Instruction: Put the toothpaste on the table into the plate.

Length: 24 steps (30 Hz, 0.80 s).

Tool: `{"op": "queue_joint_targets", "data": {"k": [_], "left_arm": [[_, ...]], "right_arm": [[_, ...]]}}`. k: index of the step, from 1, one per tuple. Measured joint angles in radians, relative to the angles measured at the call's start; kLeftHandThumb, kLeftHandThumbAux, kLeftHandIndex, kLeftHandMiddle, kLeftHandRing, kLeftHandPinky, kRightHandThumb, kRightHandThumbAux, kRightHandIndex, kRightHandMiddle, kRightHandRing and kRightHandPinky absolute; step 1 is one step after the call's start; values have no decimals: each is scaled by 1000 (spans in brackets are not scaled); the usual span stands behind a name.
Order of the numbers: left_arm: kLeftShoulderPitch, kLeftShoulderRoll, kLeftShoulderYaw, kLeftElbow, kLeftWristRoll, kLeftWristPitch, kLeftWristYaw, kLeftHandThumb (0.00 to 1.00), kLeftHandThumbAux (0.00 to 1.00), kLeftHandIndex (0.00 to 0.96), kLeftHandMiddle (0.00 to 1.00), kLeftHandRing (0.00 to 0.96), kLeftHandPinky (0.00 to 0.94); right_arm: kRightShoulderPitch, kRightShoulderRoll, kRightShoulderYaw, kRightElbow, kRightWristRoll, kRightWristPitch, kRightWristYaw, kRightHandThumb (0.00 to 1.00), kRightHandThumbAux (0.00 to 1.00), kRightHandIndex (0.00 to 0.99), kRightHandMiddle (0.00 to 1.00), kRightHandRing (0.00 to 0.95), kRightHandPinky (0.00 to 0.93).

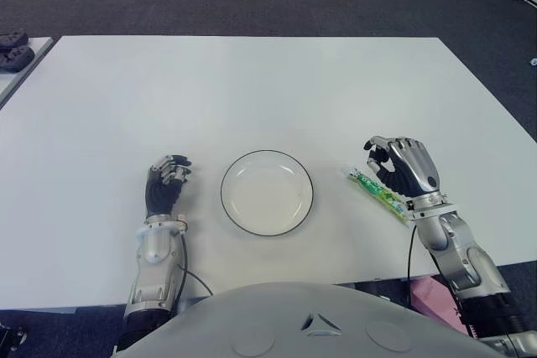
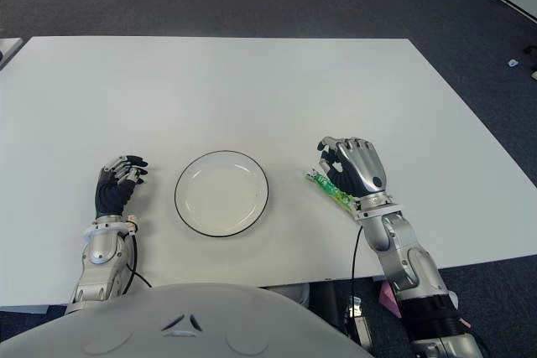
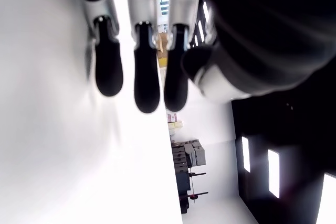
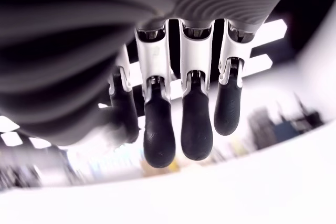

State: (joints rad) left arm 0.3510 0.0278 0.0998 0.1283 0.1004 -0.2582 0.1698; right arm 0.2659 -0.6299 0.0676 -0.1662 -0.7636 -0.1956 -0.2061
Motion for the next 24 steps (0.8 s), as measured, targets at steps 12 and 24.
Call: {"op": "queue_joint_targets", "data": {"k": [12,24], "left_arm": [[2,0,0,-2,0,0,0,704,722,433,465,519,540],[7,0,-1,-18,1,21,0,707,721,433,460,521,545]], "right_arm": [[66,-15,-4,-185,-151,223,327,322,244,6,12,10,9],[92,-21,8,-202,-249,267,416,314,178,0,0,0,0]]}}
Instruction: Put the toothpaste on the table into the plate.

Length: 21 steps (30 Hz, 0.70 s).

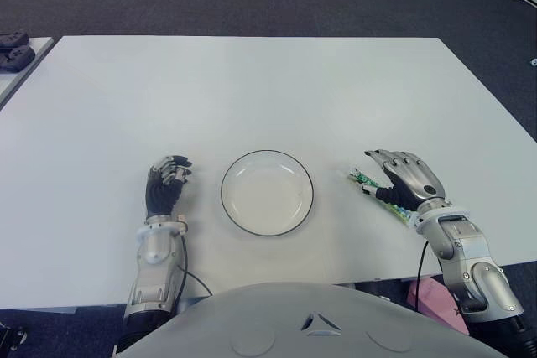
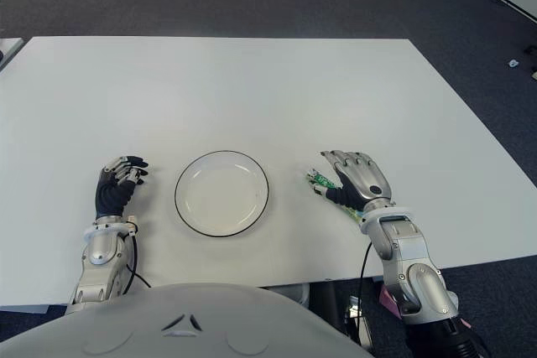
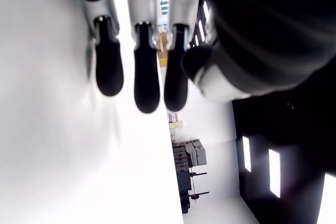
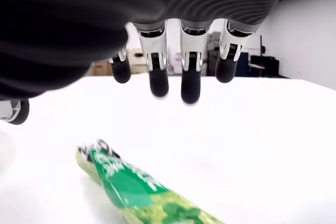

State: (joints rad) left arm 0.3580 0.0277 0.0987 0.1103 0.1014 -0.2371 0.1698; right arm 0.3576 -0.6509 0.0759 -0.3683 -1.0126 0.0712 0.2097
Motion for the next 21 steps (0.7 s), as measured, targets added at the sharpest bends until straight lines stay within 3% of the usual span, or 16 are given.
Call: {"op": "queue_joint_targets", "data": {"k": [21], "left_arm": [[15,-1,-3,-10,0,-5,0,705,722,433,467,518,533]], "right_arm": [[51,1,29,11,-81,43,76,306,178,0,0,0,0]]}}
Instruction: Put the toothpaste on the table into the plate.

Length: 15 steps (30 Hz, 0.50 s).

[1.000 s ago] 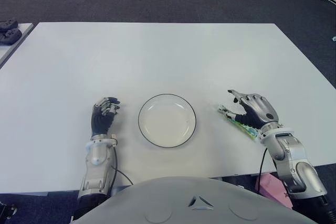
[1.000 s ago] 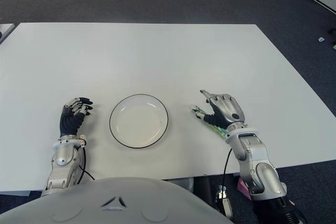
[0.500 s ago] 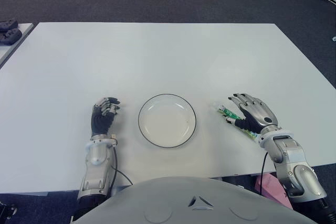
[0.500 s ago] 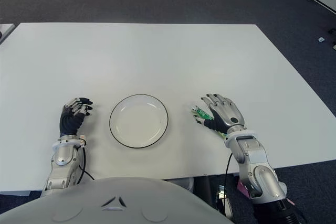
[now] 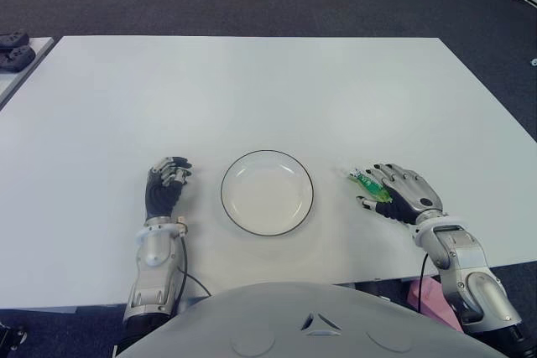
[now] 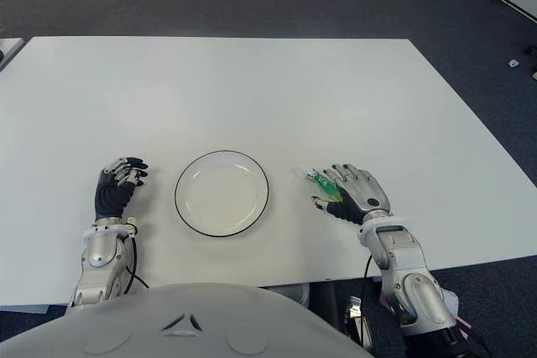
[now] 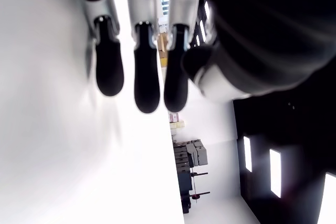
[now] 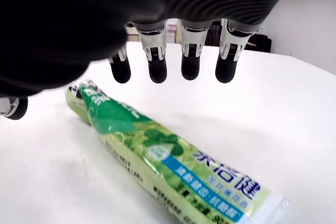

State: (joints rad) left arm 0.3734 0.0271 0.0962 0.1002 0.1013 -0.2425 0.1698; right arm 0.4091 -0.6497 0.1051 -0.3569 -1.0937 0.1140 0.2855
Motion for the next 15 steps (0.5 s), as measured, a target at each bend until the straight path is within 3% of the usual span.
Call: {"op": "queue_joint_targets", "data": {"k": [15], "left_arm": [[8,-4,0,-4,-2,-6,0,705,722,433,456,513,530]], "right_arm": [[-3,21,51,50,-97,84,26,285,234,0,0,0,0]]}}
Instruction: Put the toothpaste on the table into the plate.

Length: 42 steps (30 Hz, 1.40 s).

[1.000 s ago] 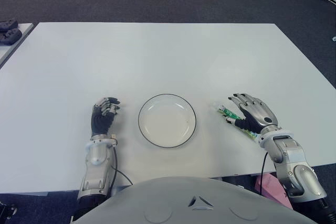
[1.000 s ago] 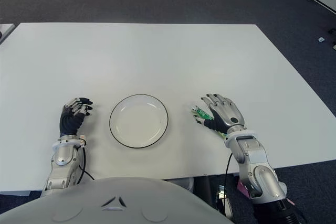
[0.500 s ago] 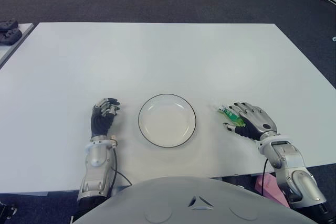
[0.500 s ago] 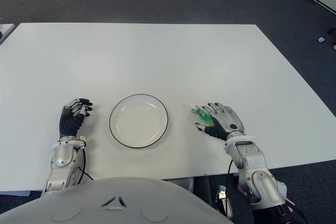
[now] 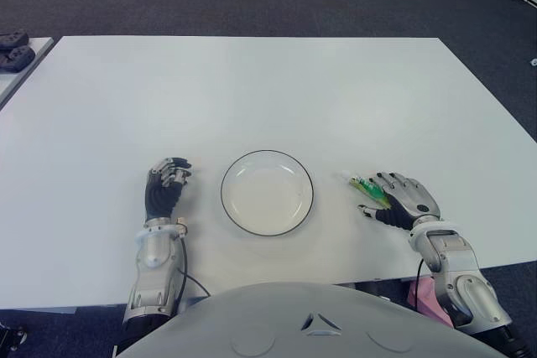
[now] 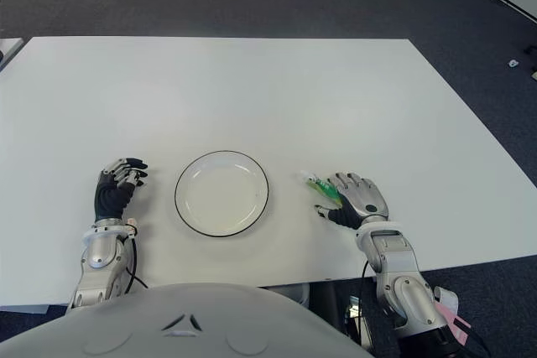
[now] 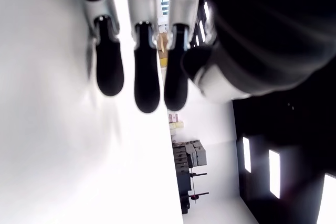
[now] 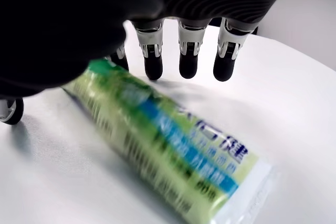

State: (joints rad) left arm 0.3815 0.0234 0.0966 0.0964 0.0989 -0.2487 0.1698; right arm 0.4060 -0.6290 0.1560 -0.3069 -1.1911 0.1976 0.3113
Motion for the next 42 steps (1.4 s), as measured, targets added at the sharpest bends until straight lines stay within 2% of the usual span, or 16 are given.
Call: {"op": "queue_joint_targets", "data": {"k": [14,28,38,40,42], "left_arm": [[15,-7,1,-10,0,1,0,704,723,432,456,507,528],[24,-12,3,-17,-2,1,0,704,722,432,461,509,529],[27,-12,5,-19,-1,0,0,705,722,433,462,511,521],[28,-12,5,-21,-1,1,0,706,722,433,462,511,520],[29,-13,6,-23,-1,2,0,706,722,433,467,515,537]], "right_arm": [[-65,6,76,43,-103,66,33,270,280,0,0,0,0],[-185,31,160,137,-194,147,46,298,317,0,0,0,0],[-226,36,198,180,-230,177,34,327,323,0,0,0,0],[-229,38,203,186,-232,181,24,337,339,0,0,0,36],[-230,40,208,194,-233,187,5,364,355,62,86,95,168]]}}
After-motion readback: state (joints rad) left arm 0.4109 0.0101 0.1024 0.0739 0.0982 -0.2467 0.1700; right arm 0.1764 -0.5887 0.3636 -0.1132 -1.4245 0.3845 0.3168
